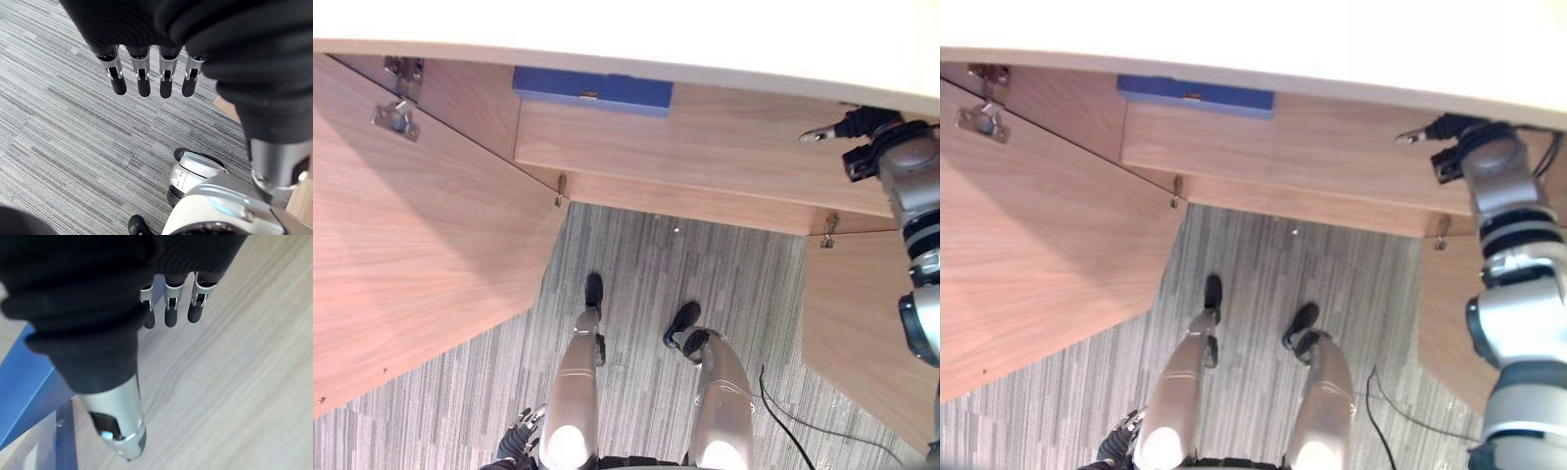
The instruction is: Walk over to the cabinet, pick up the folder, carry it to the office cabinet, place the folder inside the office cabinet, then close the office cabinet door
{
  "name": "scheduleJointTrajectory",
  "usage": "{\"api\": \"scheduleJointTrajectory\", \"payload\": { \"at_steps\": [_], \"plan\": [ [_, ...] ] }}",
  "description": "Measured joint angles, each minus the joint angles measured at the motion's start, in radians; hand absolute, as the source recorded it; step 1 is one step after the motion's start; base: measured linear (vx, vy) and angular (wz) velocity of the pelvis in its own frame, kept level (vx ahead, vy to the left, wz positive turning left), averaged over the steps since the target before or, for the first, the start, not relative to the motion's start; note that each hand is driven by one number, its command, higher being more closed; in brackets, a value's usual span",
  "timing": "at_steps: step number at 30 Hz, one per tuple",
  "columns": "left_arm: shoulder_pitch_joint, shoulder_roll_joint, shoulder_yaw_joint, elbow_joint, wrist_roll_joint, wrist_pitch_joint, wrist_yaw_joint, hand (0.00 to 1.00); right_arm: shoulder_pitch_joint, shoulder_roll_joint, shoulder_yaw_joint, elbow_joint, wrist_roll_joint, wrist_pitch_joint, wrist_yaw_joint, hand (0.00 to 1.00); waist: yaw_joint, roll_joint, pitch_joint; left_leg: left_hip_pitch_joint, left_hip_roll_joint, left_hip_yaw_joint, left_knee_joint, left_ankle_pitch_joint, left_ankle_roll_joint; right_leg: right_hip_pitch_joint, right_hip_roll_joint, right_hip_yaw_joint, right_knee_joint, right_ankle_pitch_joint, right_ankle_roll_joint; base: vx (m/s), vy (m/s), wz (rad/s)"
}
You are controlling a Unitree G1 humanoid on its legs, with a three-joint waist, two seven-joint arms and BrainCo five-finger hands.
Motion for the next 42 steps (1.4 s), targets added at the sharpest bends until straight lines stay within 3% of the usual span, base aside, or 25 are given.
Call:
{"api": "scheduleJointTrajectory", "payload": {
  "at_steps": [10,17,25,30,34,38,42],
  "plan": [
    [-0.011,0.040,0.002,0.006,0.049,0.001,-0.011,0.00,0.179,0.150,-0.004,0.010,-0.069,0.003,0.051,0.00,-0.001,-0.007,-0.041,0.079,0.017,0.019,-0.007,-0.002,0.002,0.087,0.026,0.000,-0.047,0.017,0.006,0.03,0.025,-0.07],
    [-0.021,0.056,-0.002,0.007,0.066,0.002,-0.011,0.00,0.260,0.260,-0.004,0.029,-0.251,0.020,0.087,0.00,0.002,-0.006,-0.045,0.078,0.028,0.028,-0.004,-0.002,0.002,0.077,0.040,0.010,-0.047,0.019,0.003,0.00,0.000,-0.06],
    [-0.062,0.059,-0.002,0.008,0.074,0.002,-0.011,0.00,0.268,0.272,-0.005,0.032,-0.298,0.020,0.091,0.00,0.014,-0.003,-0.047,0.060,0.032,0.040,0.018,-0.010,0.002,0.062,0.045,0.024,-0.049,0.029,0.000,0.03,0.010,-0.05],
    [-0.098,0.058,-0.002,0.007,0.074,0.005,-0.011,0.00,0.312,0.325,-0.006,0.027,-0.341,0.021,0.090,0.00,0.023,0.000,-0.050,0.073,0.045,0.039,0.047,-0.029,0.001,0.093,0.059,0.024,-0.061,0.033,-0.001,0.01,0.009,-0.04],
    [-0.109,0.037,0.002,0.008,0.089,0.017,-0.004,0.00,0.489,0.475,-0.025,-0.012,-0.378,0.021,0.088,0.00,0.026,0.000,-0.068,0.184,0.080,0.046,0.045,-0.056,-0.009,0.222,0.105,0.019,-0.118,0.033,-0.001,0.03,-0.022,-0.16],
    [-0.147,0.009,0.034,0.030,0.111,0.029,0.027,0.00,0.762,0.670,-0.175,-0.015,-0.366,0.020,0.061,0.00,0.025,0.000,-0.168,0.271,0.115,0.054,0.023,-0.075,-0.022,0.321,0.155,0.009,-0.180,0.031,0.002,0.07,-0.066,-0.12],
    [-0.179,-0.029,0.075,0.047,0.117,0.029,0.062,0.00,0.973,0.768,-0.351,-0.007,-0.303,0.018,0.007,0.00,0.012,-0.004,-0.227,0.360,0.135,0.065,0.033,-0.103,-0.036,0.424,0.185,0.013,-0.222,0.033,-0.002,0.08,-0.031,-0.13]
  ]
}}
